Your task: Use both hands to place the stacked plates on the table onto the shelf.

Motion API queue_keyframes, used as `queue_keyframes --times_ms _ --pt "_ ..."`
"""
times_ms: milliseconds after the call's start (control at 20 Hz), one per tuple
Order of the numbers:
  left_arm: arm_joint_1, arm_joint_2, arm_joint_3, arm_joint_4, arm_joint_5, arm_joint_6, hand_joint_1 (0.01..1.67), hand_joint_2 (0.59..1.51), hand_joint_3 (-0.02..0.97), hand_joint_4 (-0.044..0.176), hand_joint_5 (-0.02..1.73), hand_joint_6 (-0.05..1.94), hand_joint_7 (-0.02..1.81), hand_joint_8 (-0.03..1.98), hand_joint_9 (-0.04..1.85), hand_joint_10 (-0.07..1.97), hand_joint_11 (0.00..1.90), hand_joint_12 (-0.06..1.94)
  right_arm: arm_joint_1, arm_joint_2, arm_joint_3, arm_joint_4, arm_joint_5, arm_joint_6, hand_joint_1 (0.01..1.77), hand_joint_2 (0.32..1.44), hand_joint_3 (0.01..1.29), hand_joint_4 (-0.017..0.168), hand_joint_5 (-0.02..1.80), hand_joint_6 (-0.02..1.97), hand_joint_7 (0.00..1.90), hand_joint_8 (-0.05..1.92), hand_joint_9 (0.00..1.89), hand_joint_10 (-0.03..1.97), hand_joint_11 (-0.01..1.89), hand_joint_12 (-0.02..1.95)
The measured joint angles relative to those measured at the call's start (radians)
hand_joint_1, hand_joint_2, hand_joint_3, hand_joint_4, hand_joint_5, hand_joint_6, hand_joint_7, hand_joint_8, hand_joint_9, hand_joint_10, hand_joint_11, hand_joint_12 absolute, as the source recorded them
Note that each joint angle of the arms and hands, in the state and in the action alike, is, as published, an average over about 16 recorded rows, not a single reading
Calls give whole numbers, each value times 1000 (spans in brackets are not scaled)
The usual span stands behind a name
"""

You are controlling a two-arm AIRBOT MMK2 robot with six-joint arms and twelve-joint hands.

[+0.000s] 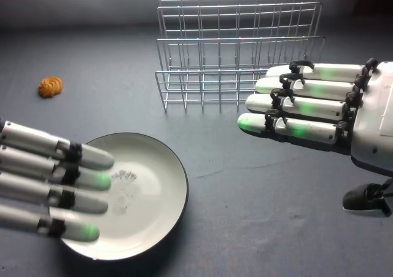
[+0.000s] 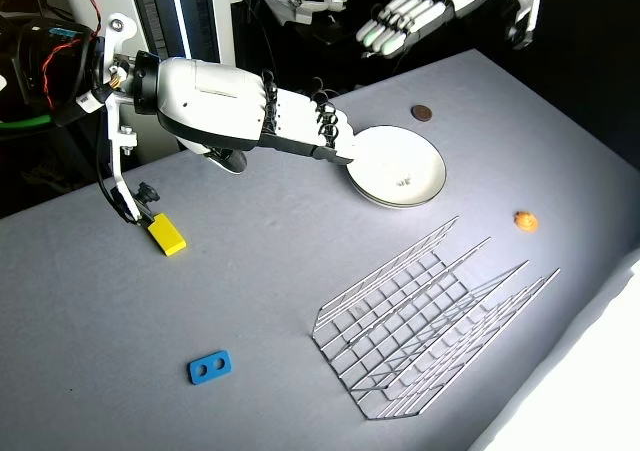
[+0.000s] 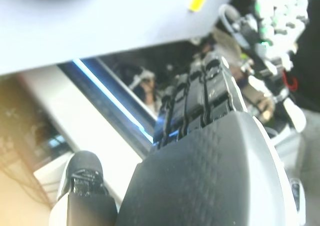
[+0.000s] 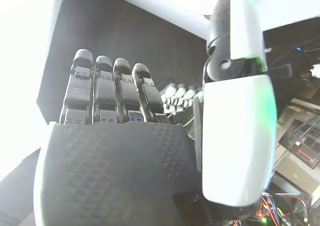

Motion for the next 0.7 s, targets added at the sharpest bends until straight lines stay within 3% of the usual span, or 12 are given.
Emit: queue_keyframes --times_ms 200,700 --pt "66 -14 -13 32 98 -3 17 1101 84 7 22 0 19 -2 16 8 15 -10 0 -2 0 0 0 -6 1134 908 19 2 26 19 21 13 22 4 28 62" --pt "197 -37 -65 69 406 -38 18 1106 70 6 17 -1 19 -1 20 8 15 -11 -2 -5 0 0 1 -17 1156 927 19 2 32 20 21 13 22 4 18 -12"
